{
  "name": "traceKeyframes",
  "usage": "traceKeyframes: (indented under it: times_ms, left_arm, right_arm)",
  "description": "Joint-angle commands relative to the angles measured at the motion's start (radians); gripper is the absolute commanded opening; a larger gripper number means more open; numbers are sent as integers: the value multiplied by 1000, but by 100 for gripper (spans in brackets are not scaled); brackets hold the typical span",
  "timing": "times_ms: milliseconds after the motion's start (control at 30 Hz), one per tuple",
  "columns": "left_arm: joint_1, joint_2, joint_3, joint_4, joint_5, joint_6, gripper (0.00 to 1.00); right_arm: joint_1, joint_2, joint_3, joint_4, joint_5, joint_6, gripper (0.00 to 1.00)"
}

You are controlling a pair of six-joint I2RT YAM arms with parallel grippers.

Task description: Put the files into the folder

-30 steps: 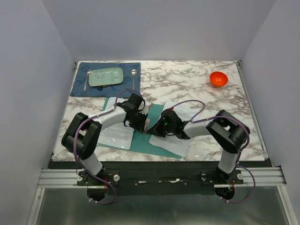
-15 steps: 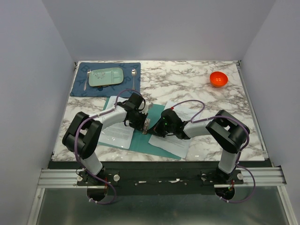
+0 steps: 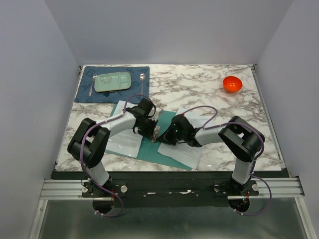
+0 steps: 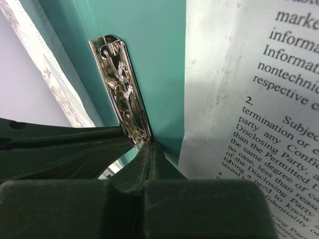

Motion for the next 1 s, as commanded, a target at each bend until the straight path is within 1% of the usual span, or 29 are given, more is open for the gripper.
traceKeyframes:
  times_ms: [0, 67, 133, 200, 267, 333, 500, 633, 700, 800, 933, 967]
  left_arm:
    - [-71, 84, -46, 45, 6, 15, 3]
    - [-87, 87, -44, 28, 11, 18, 0]
    - [-93, 78, -50, 28, 23, 18, 0]
    - [-93, 71, -50, 27, 70, 21, 0]
    - [-88, 41, -39, 21, 162, 18, 0]
    - [-84, -4, -32, 10, 208, 15, 0]
    - [-55, -55, 82, -93, 336, 56, 0]
    - [-16, -97, 148, -169, 400, 72, 2]
    - [1, -104, 175, -189, 403, 73, 2]
    - [37, -123, 175, -194, 368, 75, 3]
    - [83, -115, 137, -168, 241, 92, 2]
    - [87, -114, 105, -159, 201, 99, 2]
  right_arm:
    - [14, 127, -27, -217, 96, -42, 0]
    - [13, 126, -27, -219, 97, -42, 0]
    - [14, 126, -27, -222, 103, -44, 0]
    - [14, 124, -27, -225, 105, -45, 0]
    - [13, 129, -30, -227, 105, -44, 0]
    - [13, 129, -37, -227, 106, -41, 0]
    - [14, 126, -51, -227, 109, -33, 1]
    - [14, 120, -57, -227, 111, -33, 0]
    - [14, 109, -62, -230, 116, -33, 0]
    - [13, 97, -67, -233, 122, -34, 0]
    - [14, 81, -74, -239, 129, -38, 0]
    - [14, 81, -76, -239, 129, -38, 0]
